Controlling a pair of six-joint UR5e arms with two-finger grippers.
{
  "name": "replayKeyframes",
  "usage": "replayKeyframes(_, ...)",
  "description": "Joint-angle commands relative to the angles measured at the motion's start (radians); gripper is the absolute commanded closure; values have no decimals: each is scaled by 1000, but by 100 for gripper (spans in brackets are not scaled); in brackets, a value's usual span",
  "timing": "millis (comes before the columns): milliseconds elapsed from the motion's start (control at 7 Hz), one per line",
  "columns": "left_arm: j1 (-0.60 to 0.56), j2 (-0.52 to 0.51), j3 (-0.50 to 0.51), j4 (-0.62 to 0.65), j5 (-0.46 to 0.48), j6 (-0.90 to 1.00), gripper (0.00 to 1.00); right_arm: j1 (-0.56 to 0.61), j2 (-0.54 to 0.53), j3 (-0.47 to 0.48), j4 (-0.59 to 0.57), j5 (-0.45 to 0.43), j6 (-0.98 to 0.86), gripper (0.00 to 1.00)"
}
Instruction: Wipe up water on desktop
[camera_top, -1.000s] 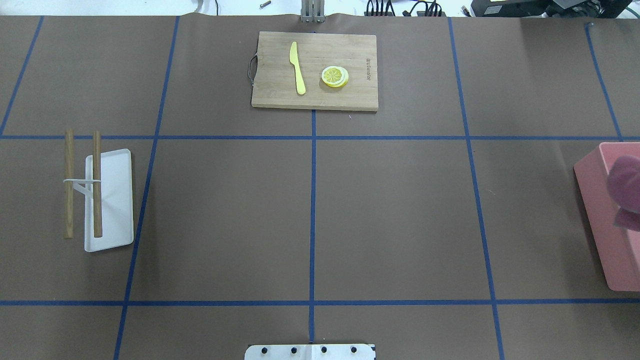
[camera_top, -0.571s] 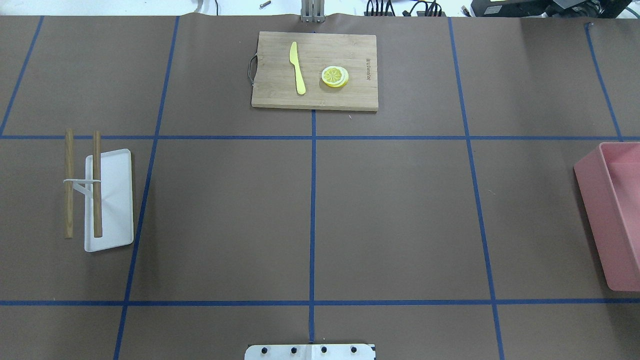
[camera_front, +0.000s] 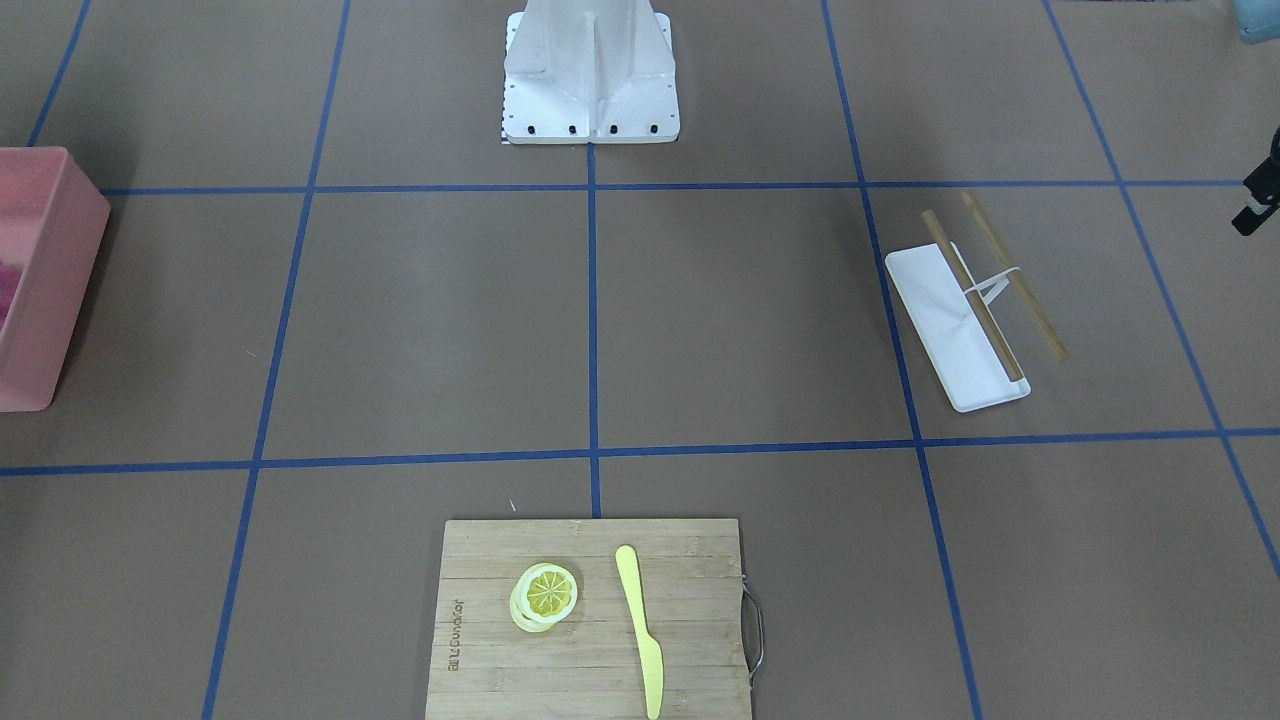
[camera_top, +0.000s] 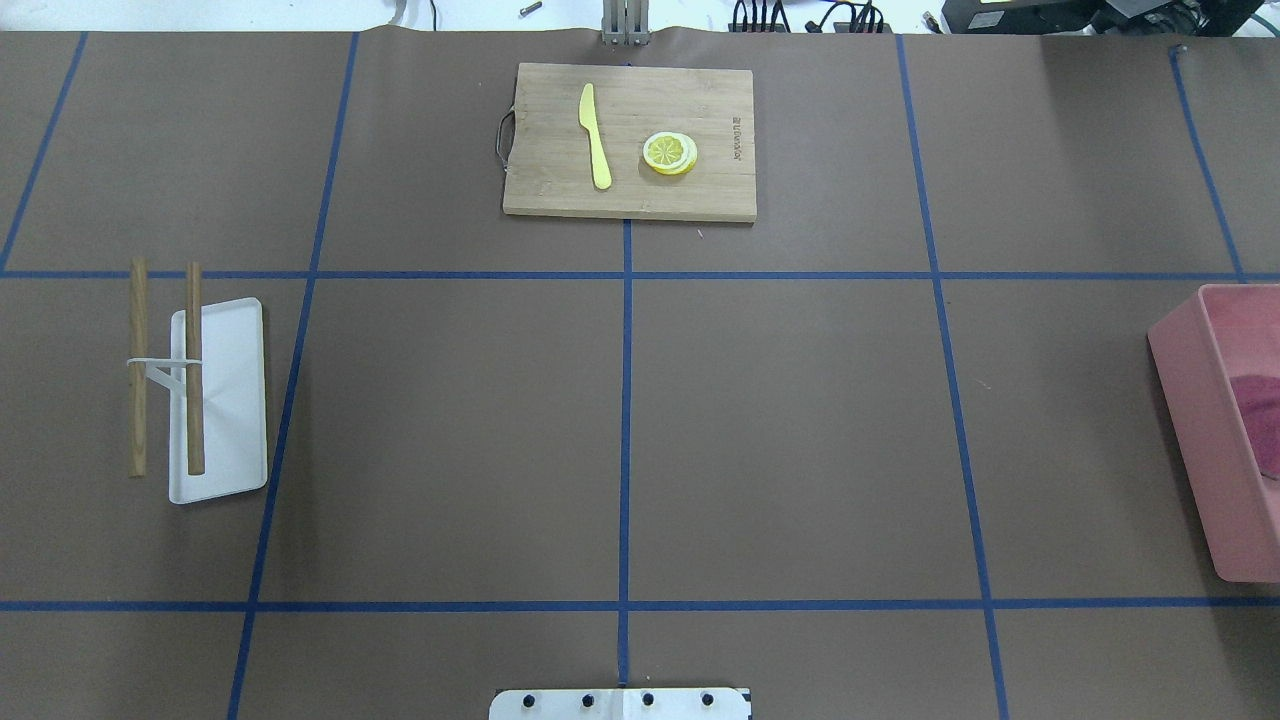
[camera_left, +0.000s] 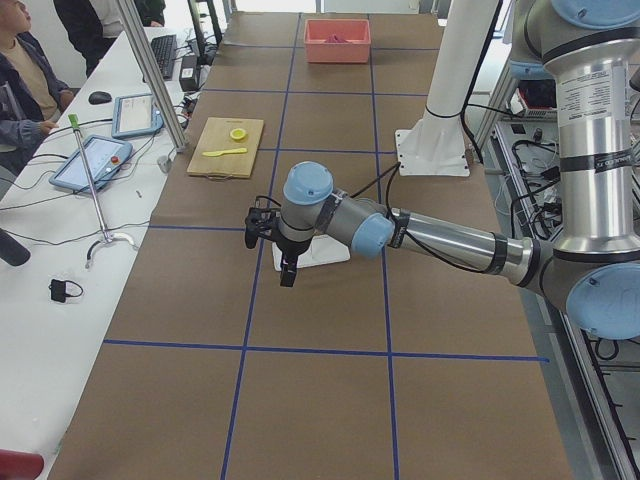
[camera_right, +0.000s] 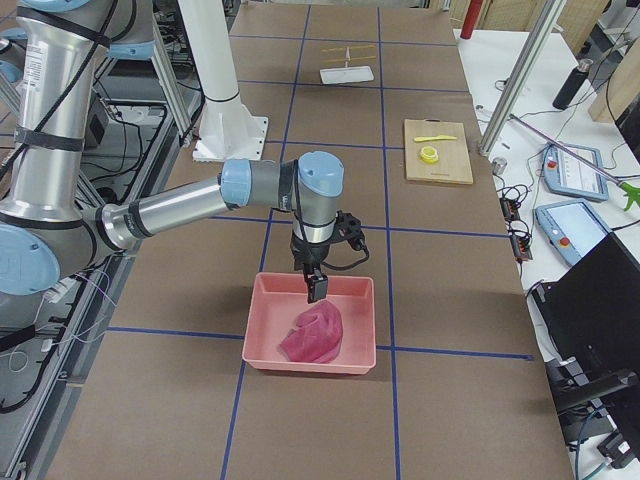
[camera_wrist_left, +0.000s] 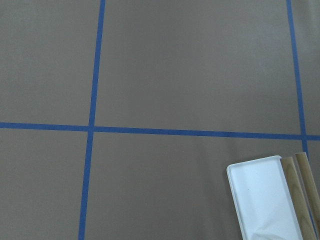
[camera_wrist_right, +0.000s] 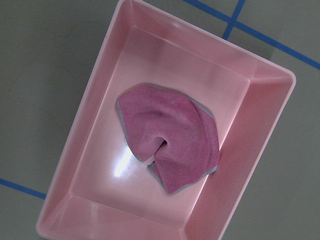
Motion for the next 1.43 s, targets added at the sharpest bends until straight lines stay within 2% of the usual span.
replayKeyframes(0, -37, 26, 36, 9, -5, 172, 2, 8, 11, -47, 54, 49, 8, 0)
replayKeyframes(286, -39, 26, 36, 61, -54, 173, 2, 11, 13, -53, 58, 178, 75, 0)
replayKeyframes(1143, -34, 18, 56, 97, -63, 166, 2, 25, 13, -68, 86, 170, 112, 0)
replayKeyframes(1286, -42, 23, 41, 123, -66, 163, 2, 22, 40, -118, 86, 165, 114, 0)
